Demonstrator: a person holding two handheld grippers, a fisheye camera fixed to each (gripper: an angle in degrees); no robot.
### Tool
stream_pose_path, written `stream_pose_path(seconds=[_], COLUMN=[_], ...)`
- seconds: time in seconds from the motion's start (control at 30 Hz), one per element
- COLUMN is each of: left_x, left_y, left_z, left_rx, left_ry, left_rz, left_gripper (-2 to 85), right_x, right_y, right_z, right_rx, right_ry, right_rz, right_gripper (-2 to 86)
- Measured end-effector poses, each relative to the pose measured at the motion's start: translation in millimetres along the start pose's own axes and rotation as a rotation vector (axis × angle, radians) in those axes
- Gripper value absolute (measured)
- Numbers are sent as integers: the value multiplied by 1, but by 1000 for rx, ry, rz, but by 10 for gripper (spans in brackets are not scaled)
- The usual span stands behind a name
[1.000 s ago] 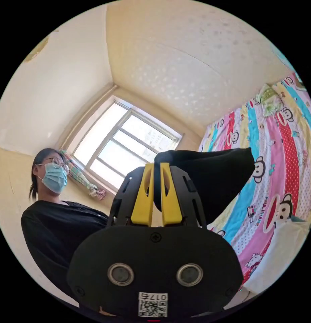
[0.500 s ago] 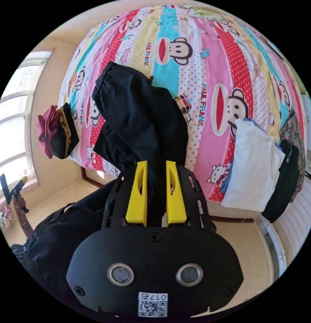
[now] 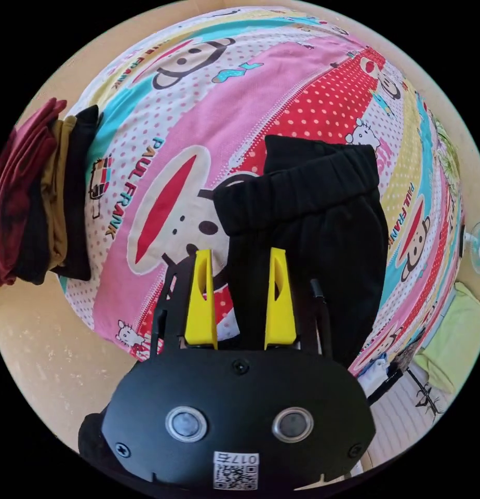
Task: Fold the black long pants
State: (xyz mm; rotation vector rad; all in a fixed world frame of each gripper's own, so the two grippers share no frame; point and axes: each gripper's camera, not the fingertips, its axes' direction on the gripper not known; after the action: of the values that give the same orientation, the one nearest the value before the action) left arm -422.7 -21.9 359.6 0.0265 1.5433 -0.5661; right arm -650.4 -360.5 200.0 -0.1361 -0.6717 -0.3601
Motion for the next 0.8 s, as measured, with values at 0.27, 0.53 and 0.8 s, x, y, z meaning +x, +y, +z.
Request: stream_pose_path(seconds=[0.27, 0.53, 0.8], left_x=[29, 96, 159], left_y=[14, 23, 54], left_z=[-36, -50, -56], left_rx=[53, 139, 257], left_ry=[12, -32, 1], left_rz=[77, 182, 337], left_gripper=[40, 109, 136], right_x=[84, 131, 80], right_y=[96, 293, 475], right_z=[-187, -412, -594], right_rx=[371, 777, 1136], right_ry=[-211, -445, -440], right_rz=[48, -19, -284], right_gripper=[24, 15, 11])
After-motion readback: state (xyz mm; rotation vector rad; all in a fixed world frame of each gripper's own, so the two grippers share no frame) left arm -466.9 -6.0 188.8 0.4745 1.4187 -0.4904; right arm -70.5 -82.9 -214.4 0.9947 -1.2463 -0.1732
